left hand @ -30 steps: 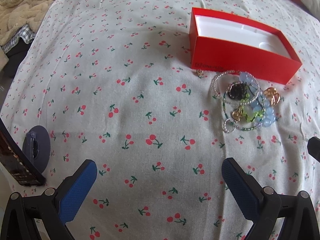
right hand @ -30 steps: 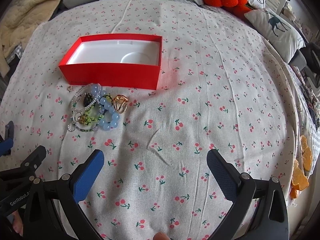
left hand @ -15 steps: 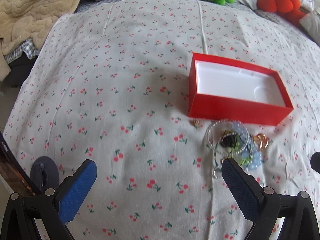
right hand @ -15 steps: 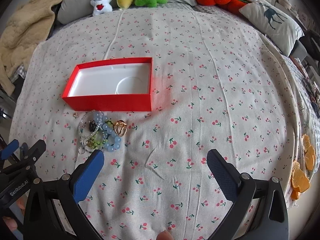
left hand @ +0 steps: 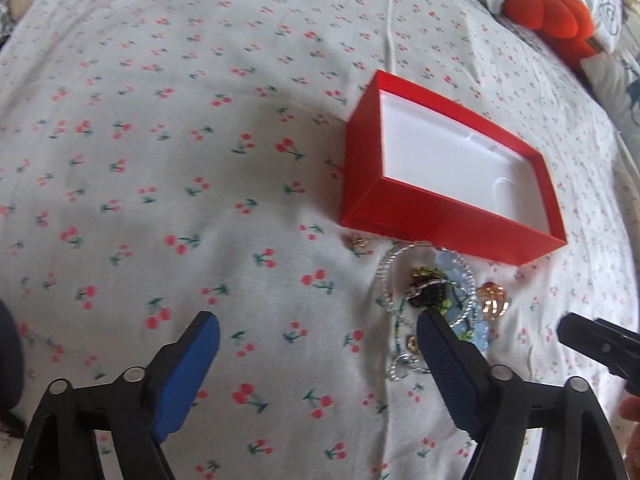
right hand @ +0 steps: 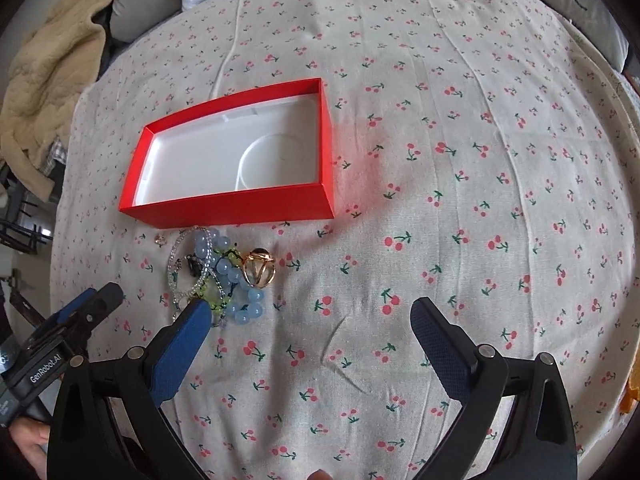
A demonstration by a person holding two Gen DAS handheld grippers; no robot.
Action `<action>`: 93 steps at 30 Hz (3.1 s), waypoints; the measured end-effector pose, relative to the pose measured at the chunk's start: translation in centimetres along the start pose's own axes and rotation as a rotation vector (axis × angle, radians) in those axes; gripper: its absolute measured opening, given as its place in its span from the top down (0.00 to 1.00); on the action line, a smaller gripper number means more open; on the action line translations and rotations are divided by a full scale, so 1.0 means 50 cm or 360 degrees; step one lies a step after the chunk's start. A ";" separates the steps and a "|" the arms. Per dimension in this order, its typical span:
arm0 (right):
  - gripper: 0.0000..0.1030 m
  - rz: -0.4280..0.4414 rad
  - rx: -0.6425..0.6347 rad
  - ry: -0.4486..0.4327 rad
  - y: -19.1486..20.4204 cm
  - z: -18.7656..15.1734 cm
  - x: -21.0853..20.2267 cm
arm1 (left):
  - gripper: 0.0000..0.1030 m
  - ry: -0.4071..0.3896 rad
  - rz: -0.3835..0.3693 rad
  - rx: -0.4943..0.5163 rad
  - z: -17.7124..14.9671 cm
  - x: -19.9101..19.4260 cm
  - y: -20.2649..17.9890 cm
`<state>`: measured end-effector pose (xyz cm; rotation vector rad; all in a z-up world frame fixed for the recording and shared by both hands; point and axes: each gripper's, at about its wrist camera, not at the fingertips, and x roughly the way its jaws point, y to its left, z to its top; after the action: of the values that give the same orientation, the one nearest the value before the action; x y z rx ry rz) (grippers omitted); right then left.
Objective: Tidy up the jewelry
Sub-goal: 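Move both tools down toward the jewelry pile in front of the red box, then grasp the silver beaded bracelet with the left tool while the right tool grasps the green-dark beaded bracelet, then lift both bracelets and carry them over the red box with both tools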
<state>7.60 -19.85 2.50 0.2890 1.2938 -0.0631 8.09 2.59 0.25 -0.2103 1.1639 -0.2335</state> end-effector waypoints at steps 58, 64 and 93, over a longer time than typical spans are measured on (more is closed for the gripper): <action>0.83 0.0278 0.0026 0.0188 0.090 0.011 0.122 | 1.00 0.0050 0.0068 0.0010 -0.030 0.009 0.047; 0.95 0.0227 -0.0022 0.0146 0.105 0.016 0.122 | 1.00 0.0065 0.0066 -0.0014 -0.029 0.011 0.047; 0.94 0.0168 -0.0043 0.0137 0.074 -0.029 0.040 | 1.00 -0.0058 -0.0007 -0.0004 -0.035 -0.054 -0.015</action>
<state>7.56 -15.73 0.92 0.3392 1.3614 0.0571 5.39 2.59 2.18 -0.2183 1.1277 -0.2314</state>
